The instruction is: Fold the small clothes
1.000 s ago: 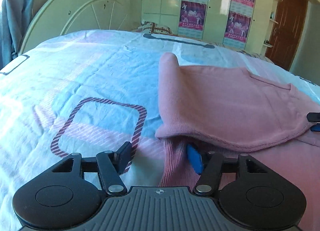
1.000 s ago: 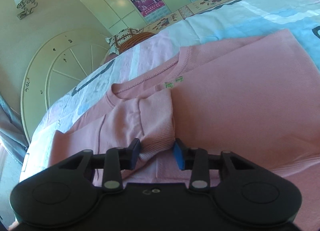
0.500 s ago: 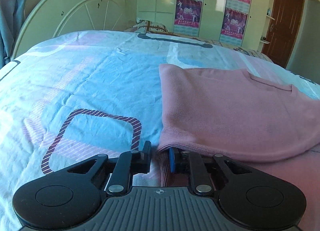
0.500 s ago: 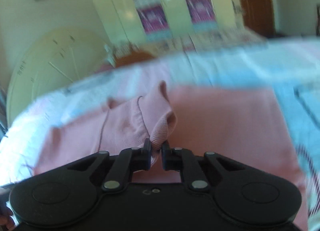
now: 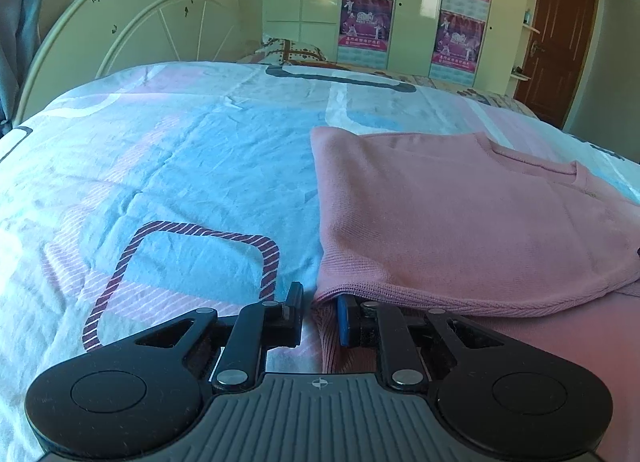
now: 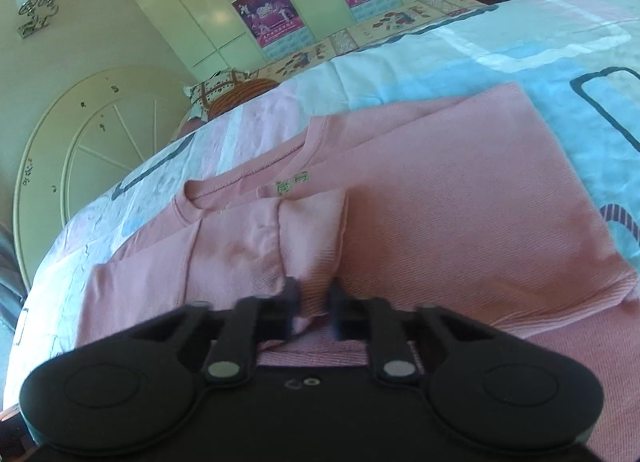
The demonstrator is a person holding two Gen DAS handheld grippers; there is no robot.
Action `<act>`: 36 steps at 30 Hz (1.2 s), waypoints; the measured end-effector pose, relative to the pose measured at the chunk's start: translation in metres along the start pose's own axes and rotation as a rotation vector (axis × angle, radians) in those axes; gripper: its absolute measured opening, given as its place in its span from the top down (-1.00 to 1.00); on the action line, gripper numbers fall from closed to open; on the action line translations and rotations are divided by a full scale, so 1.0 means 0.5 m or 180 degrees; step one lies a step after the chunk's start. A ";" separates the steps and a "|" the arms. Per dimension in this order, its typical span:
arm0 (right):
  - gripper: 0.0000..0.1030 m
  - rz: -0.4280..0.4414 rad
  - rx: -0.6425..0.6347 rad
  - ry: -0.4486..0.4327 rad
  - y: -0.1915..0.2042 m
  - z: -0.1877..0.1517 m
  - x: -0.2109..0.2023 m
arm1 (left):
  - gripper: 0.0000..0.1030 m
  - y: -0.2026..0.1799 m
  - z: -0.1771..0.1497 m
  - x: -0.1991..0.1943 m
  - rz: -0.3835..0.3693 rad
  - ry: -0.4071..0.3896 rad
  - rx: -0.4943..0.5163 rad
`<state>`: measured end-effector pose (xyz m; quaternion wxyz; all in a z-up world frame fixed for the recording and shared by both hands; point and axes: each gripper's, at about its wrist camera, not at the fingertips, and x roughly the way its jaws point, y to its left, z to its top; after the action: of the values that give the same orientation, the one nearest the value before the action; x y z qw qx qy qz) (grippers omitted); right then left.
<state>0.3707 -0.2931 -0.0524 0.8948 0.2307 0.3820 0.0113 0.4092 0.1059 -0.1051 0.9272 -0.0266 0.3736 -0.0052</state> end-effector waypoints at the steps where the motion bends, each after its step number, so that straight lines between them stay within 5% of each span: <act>1: 0.77 -0.0009 -0.0049 -0.0024 0.004 0.001 -0.004 | 0.80 0.001 -0.001 -0.001 -0.0013 -0.0007 -0.0014; 6: 0.77 0.0027 -0.0348 -0.0331 0.033 0.000 -0.062 | 0.80 -0.001 -0.006 0.000 -0.0011 -0.0012 0.0021; 12: 0.67 -0.0236 -0.0140 -0.0028 0.002 -0.021 -0.007 | 0.76 -0.004 -0.006 -0.010 -0.0025 0.0060 0.0125; 14: 0.37 -0.0291 -0.0073 -0.0139 0.003 -0.018 -0.026 | 0.51 0.009 -0.006 -0.036 -0.0063 0.0037 0.0059; 15: 0.29 -0.0334 -0.0114 -0.0249 0.007 -0.017 -0.042 | 0.22 0.015 -0.006 -0.053 -0.0075 -0.0059 0.0006; 16: 0.29 -0.0350 -0.0162 -0.0334 0.011 -0.014 -0.057 | -0.03 0.019 -0.004 -0.071 -0.0054 -0.0175 -0.0048; 18: 0.30 -0.0286 -0.0270 -0.0439 0.020 -0.005 -0.077 | -0.16 0.017 0.010 -0.085 -0.0140 -0.0310 -0.0172; 22: 0.47 -0.0235 -0.0610 -0.0263 0.055 -0.003 -0.039 | -0.16 -0.037 0.026 -0.048 -0.0332 -0.0293 -0.0108; 24: 0.69 -0.0397 -0.0709 -0.0060 0.056 -0.010 -0.006 | -0.16 -0.056 0.013 -0.004 -0.0345 0.0005 -0.0021; 26: 0.77 -0.0533 -0.0676 0.0049 0.043 -0.014 0.008 | -0.16 -0.066 0.003 0.003 -0.0332 0.0035 0.0156; 30: 0.46 -0.0438 -0.0809 -0.0207 0.066 0.001 -0.022 | -0.23 -0.076 0.050 -0.009 -0.0434 -0.0083 0.0068; 32: 0.46 -0.0337 -0.0829 -0.0207 0.086 0.016 0.000 | -0.46 -0.103 0.088 0.008 -0.0459 -0.0189 0.0104; 36: 0.49 -0.0128 -0.0989 -0.0131 0.160 0.041 0.085 | -0.46 -0.163 0.163 0.082 -0.0438 -0.0245 0.0304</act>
<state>0.4272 -0.2216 -0.0353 0.9275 0.0819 0.3617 0.0477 0.4960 0.0271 -0.0705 0.9385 -0.0081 0.3343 -0.0856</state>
